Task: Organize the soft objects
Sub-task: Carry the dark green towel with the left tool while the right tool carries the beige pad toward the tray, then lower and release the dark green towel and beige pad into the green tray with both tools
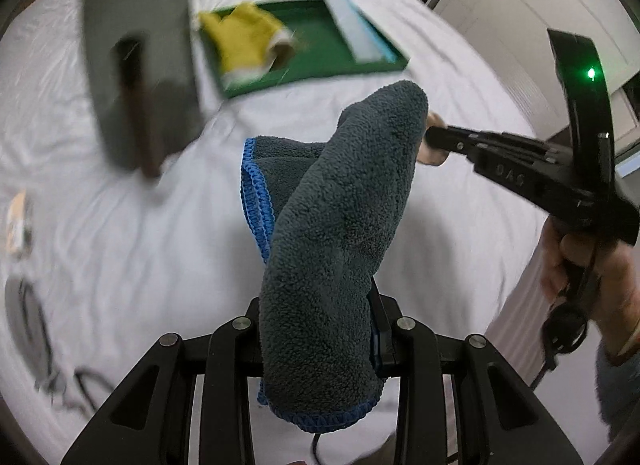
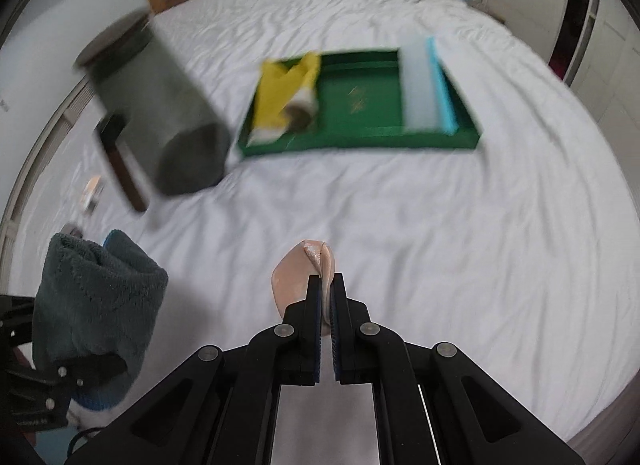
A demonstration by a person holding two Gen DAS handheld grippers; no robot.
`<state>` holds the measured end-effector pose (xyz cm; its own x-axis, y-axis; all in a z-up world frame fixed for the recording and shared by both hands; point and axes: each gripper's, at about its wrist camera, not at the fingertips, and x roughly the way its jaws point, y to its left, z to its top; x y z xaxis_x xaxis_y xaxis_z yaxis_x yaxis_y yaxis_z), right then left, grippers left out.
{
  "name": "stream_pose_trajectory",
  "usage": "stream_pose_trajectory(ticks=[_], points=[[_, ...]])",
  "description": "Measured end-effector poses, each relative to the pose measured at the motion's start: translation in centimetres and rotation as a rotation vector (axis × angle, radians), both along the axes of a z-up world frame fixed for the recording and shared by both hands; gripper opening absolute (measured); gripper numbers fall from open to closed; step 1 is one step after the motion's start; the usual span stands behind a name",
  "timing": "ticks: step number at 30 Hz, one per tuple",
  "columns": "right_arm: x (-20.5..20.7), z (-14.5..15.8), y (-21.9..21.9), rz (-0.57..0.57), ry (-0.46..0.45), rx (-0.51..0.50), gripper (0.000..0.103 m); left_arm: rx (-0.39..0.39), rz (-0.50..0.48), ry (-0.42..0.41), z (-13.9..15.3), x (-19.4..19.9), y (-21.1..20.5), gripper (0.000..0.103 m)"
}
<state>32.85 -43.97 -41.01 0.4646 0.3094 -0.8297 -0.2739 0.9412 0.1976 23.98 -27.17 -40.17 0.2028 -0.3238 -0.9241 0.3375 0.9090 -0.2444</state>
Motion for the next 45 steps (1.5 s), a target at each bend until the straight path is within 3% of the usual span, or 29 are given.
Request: stream_pose_trajectory(ticks=[8,13,19,27,32,45], points=[[8.1,1.8,-3.7,-0.051,-0.121,-0.034,0.003,-0.099,0.096,-0.103,1.4,10.8,-4.8,0.029],[13.8,2.0,-4.5,-0.057,-0.188,-0.073,0.003,-0.096,0.161,-0.138,0.9,16.4,-7.3,0.029],[18.7,1.0,-4.0,-0.052,-0.228,-0.089,0.003,-0.067,0.219,-0.114,-2.1,21.3,-9.4,0.029],[26.7,-2.6,-2.1,-0.082,-0.205,-0.121,0.003,-0.062,0.298,-0.035,-5.8,25.8,-9.3,0.029],[30.2,-3.8,-1.3,-0.085,-0.187,-0.121,0.003,-0.034,0.321,-0.027,-7.0,27.4,-9.1,0.03],[34.8,-5.9,0.0,-0.1,-0.151,-0.131,0.004,0.035,0.355,-0.005,-9.1,29.9,-8.9,0.032]])
